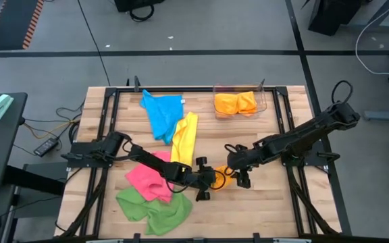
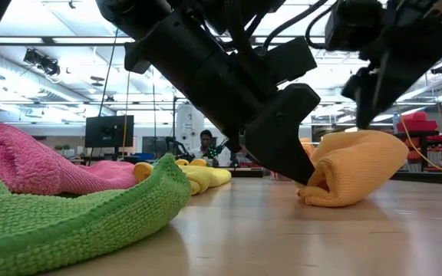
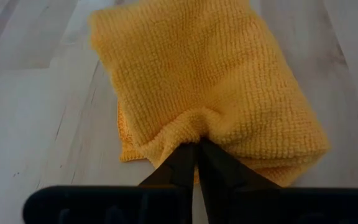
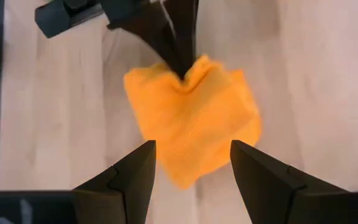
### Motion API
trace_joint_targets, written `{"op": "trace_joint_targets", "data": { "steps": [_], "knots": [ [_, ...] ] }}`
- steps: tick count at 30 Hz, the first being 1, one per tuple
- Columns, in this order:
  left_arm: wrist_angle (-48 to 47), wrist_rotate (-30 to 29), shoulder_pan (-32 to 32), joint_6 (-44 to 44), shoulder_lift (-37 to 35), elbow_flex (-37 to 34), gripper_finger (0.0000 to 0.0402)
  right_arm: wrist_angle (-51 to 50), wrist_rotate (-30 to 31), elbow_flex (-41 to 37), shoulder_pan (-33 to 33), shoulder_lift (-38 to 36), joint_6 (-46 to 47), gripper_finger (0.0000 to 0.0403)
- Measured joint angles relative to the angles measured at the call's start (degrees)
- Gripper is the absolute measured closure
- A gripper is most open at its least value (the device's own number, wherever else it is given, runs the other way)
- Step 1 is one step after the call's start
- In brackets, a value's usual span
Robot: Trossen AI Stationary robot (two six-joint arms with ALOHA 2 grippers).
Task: Fold microfiber towels
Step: Fold the orange microfiber cloth
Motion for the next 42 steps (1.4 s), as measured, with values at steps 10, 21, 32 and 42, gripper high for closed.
{"op": "trace_joint_targets", "data": {
  "steps": [10, 21, 32, 42],
  "knots": [
    [0.3, 0.0, -0.1, -0.6, 0.0, 0.0, 0.0368, 4.6, -2.3, 0.0, -0.4, 7.5, 3.9, 0.0187],
    [-0.1, 0.1, -0.3, -1.2, -0.1, -0.1, 0.0378, 14.9, -7.7, 0.0, -1.0, 7.8, 1.7, 0.0187],
    [0.4, 0.1, -0.6, -1.2, -0.1, -0.1, 0.0371, 15.1, -3.0, 0.0, 0.1, 14.2, 3.1, 0.0188],
    [-0.1, 0.1, -1.3, 0.2, -0.4, -0.1, 0.0378, 17.4, -2.2, 0.0, -1.5, 13.7, 3.2, 0.0261]
  ]
}}
